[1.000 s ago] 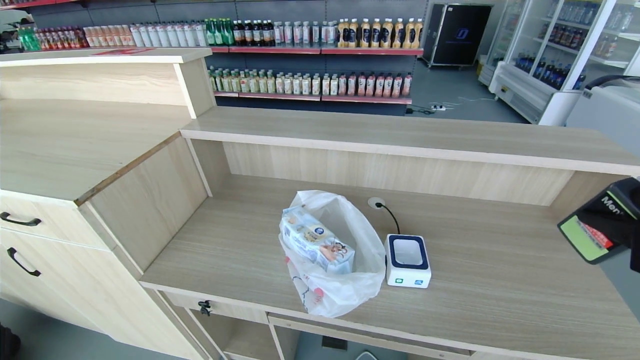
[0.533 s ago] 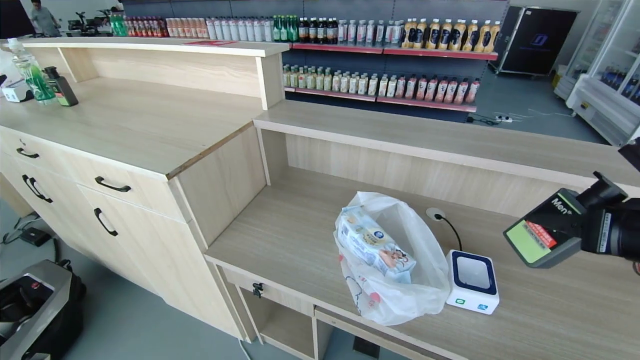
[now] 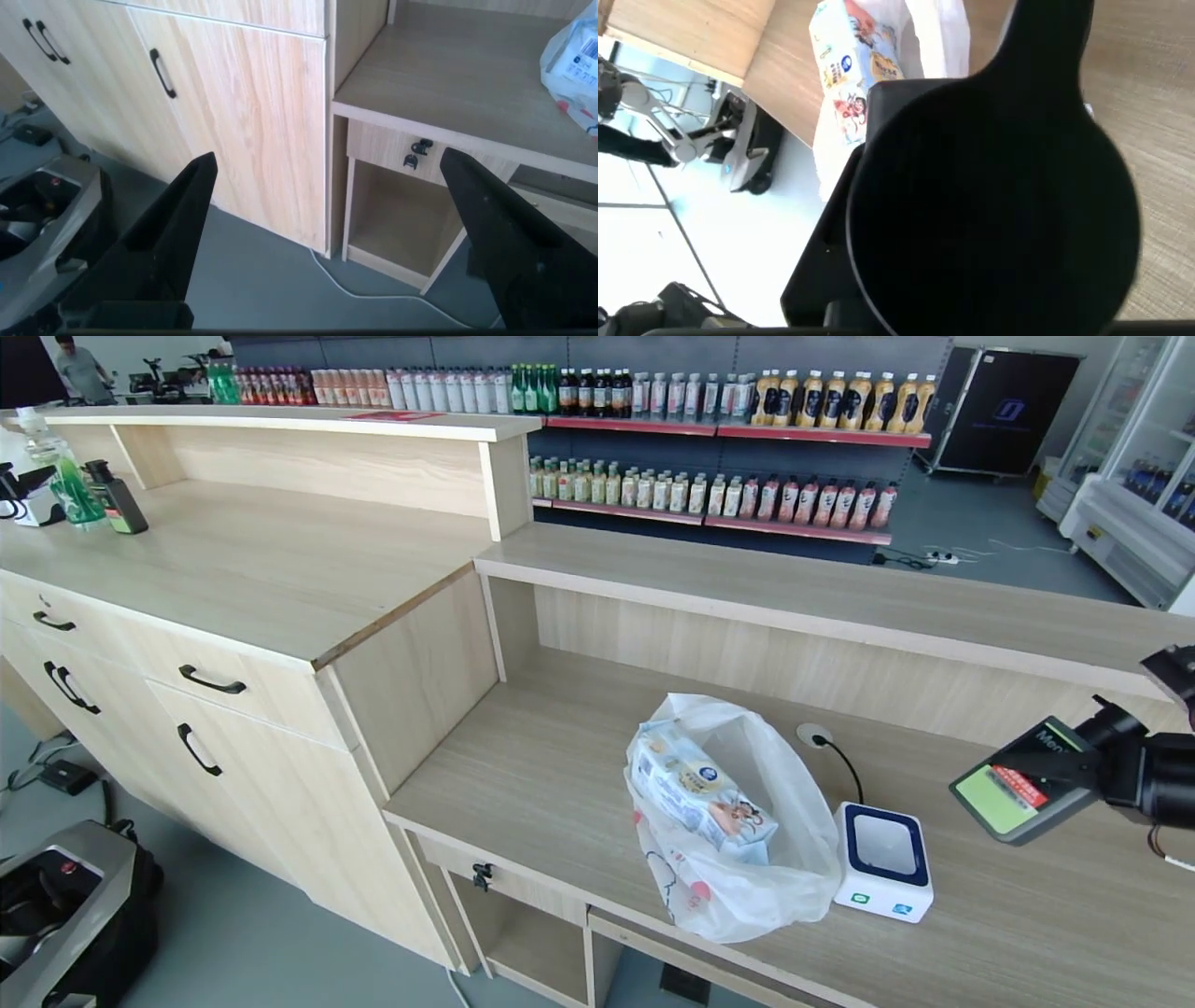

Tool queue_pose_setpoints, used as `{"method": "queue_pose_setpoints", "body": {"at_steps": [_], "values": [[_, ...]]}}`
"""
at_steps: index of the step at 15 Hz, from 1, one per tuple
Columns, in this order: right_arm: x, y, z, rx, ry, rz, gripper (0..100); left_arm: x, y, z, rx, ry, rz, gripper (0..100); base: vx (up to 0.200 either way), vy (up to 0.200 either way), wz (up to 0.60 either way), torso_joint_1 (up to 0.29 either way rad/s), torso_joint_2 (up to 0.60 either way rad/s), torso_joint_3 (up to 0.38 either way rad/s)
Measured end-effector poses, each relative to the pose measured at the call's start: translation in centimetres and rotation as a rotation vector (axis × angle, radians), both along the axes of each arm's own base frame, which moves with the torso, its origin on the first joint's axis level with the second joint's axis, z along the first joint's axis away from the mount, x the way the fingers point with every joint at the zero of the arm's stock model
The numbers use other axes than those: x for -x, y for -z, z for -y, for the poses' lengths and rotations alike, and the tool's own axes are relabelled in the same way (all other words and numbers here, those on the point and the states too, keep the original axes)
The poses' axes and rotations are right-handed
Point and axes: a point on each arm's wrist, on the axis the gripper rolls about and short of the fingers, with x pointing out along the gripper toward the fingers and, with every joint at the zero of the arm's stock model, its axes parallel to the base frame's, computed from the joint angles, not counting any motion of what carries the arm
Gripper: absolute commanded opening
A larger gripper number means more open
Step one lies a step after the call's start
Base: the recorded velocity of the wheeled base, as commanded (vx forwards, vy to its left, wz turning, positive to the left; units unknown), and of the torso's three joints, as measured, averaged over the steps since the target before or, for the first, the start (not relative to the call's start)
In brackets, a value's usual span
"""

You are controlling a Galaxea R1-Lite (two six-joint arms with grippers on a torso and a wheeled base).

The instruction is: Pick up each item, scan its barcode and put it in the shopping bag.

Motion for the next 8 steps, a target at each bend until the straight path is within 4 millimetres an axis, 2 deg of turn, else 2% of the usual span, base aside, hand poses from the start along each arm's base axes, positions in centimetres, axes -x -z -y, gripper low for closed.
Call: {"method": "queue_pose_setpoints", "body": {"at_steps": [4,8], "values": [[0.0,1.1,1.3,-0.085,-0.05,-0.022,0,0.0,0.0,0.0,0.0,-0.001,0.0,100,0.0,0.0,0.0,0.0,0.0,0.0],[-0.8,3.0,1.5,-0.02,-0.134,0.004,0,0.0,0.0,0.0,0.0,-0.001,0.0,100,0.0,0.0,0.0,0.0,0.0,0.0]]}}
